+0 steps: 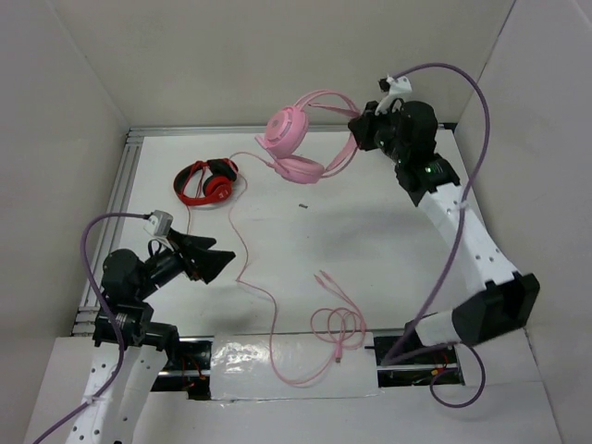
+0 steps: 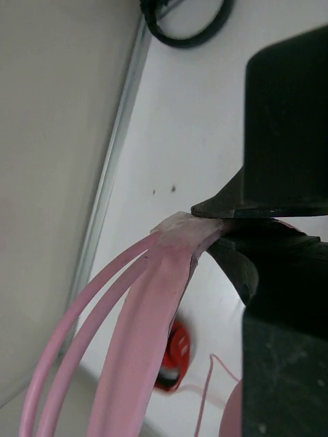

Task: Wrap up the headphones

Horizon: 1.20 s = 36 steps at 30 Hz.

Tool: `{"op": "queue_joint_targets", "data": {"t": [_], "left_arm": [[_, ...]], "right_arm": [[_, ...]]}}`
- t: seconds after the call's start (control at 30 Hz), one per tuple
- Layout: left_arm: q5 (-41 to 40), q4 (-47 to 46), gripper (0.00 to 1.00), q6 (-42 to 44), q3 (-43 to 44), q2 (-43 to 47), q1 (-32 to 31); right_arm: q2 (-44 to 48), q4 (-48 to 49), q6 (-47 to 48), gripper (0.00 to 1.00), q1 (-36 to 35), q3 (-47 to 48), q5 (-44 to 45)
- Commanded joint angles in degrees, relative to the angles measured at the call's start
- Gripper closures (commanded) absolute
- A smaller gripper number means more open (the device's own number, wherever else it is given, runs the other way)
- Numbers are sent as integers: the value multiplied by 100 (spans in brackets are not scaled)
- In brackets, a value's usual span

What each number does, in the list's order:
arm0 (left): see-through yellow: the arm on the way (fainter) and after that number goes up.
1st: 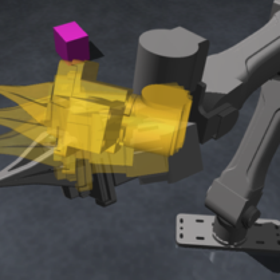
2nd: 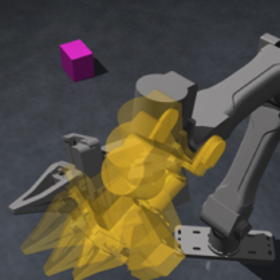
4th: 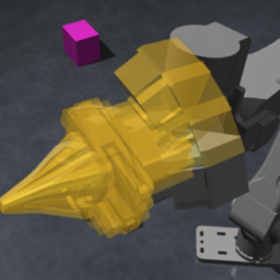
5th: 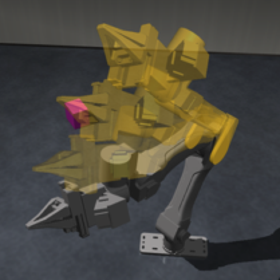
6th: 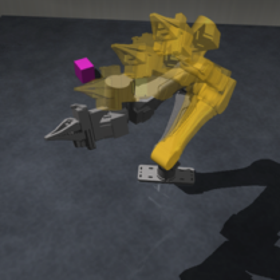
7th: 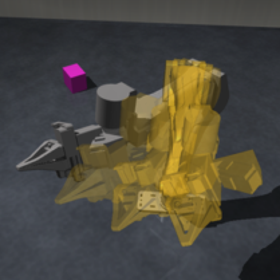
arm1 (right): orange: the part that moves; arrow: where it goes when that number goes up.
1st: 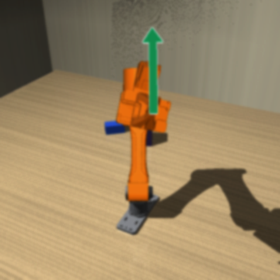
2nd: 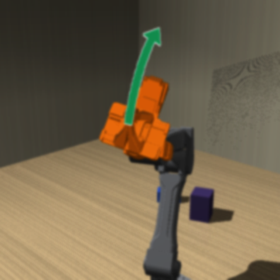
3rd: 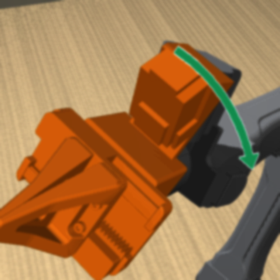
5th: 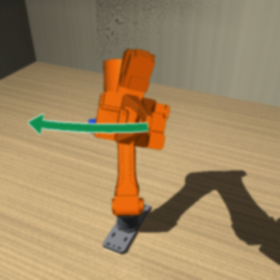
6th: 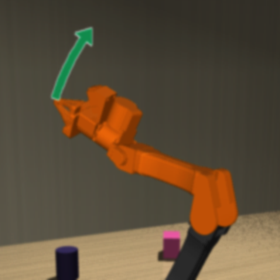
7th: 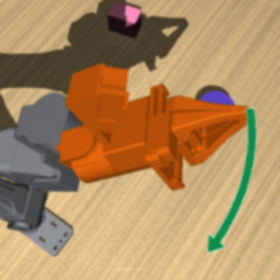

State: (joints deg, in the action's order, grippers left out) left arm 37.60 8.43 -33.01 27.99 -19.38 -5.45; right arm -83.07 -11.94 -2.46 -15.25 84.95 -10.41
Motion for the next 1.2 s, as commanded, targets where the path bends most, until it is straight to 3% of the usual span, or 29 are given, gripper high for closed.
{"op": "queue_joint_targets", "data": {"t": [0.0, 0.07, 0.27, 0.37, 0.53, 0.73, 0.97, 1.17], "left_arm": [[63, -727, 1, -232, 102, 136, -17], [159, -1106, 1, -144, 66, 31, -17], [669, -660, 1, 488, 751, -1146, -17], [757, -641, 1, 752, 787, -1577, -35], [1415, -1000, 1, 902, 489, -1859, -149], [302, -1431, 1, 1096, 84, -1999, -948], [-833, -2107, 1, 955, 260, -3868, -1607], [-1738, -2810, 1, 946, 620, -4925, -2486]], "right_arm": [[922, 745, -1833, 100, -382, -767, 914], [1588, 659, -2396, 100, -636, -1267, 1294], [2784, -431, -3426, 100, -848, -1972, 1727], [3120, -1299, -3892, 100, -814, -2201, 2130], [3648, -1872, -4525, 100, -656, -2377, 2825], [4053, -1749, -4562, 100, -585, -2466, 2343], [4044, -1820, -4456, 100, -567, -2246, 1789], [3939, -1820, -4483, 100, -567, -2009, 1455]]}}
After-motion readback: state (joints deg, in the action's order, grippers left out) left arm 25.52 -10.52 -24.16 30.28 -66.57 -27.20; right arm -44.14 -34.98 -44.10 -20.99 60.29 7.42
